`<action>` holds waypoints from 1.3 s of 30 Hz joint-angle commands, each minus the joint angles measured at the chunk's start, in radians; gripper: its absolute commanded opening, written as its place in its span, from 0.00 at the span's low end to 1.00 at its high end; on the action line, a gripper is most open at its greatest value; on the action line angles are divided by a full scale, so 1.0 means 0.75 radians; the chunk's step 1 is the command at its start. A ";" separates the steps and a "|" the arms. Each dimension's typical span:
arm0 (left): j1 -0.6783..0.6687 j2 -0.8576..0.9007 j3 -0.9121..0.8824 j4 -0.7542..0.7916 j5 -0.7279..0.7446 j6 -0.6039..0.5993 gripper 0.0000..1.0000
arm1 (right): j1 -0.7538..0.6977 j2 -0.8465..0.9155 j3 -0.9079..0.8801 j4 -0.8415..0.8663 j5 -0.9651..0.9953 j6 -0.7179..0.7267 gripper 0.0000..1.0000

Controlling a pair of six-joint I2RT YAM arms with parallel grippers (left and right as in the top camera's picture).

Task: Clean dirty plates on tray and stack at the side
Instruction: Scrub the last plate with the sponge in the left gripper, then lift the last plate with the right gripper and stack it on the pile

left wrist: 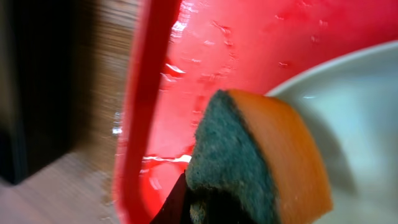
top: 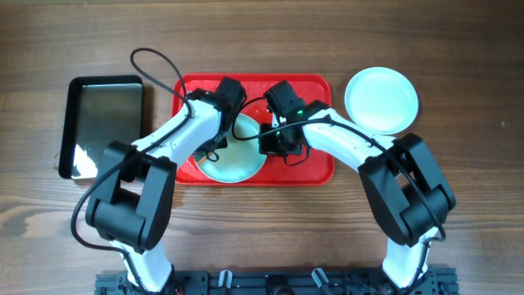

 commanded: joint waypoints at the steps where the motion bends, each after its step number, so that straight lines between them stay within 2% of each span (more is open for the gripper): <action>1: 0.032 -0.085 0.071 -0.143 -0.321 -0.134 0.04 | -0.018 0.041 -0.028 -0.039 0.128 0.021 0.04; 3: 0.032 -0.153 0.092 -0.224 -0.261 -0.245 0.04 | -0.018 0.038 -0.022 -0.043 0.128 0.019 0.04; 5: 0.032 -0.243 0.092 -0.250 -0.113 -0.308 0.04 | -0.020 0.028 0.001 -0.055 0.123 0.005 0.04; 9: 0.032 -0.350 0.092 -0.219 0.119 -0.306 0.04 | -0.027 -0.048 0.099 -0.154 0.141 -0.036 0.05; 14: 0.032 -0.356 0.085 -0.161 0.343 -0.134 0.04 | -0.030 -0.194 0.309 -0.410 0.513 -0.085 0.04; 18: 0.033 -0.352 0.082 -0.156 0.318 -0.131 0.04 | -0.028 -0.299 0.470 -0.610 0.852 -0.223 0.04; 21: 0.057 -0.352 0.082 -0.143 0.305 -0.132 0.04 | -0.015 -0.384 0.489 -0.649 1.038 -0.349 0.04; 28: 0.109 -0.351 0.069 -0.138 0.305 -0.132 0.04 | 0.083 -0.448 0.489 -0.751 1.587 -0.357 0.04; 39: 0.123 -0.349 0.025 -0.126 0.305 -0.130 0.04 | 0.354 -0.448 0.487 -0.754 2.113 -0.431 0.04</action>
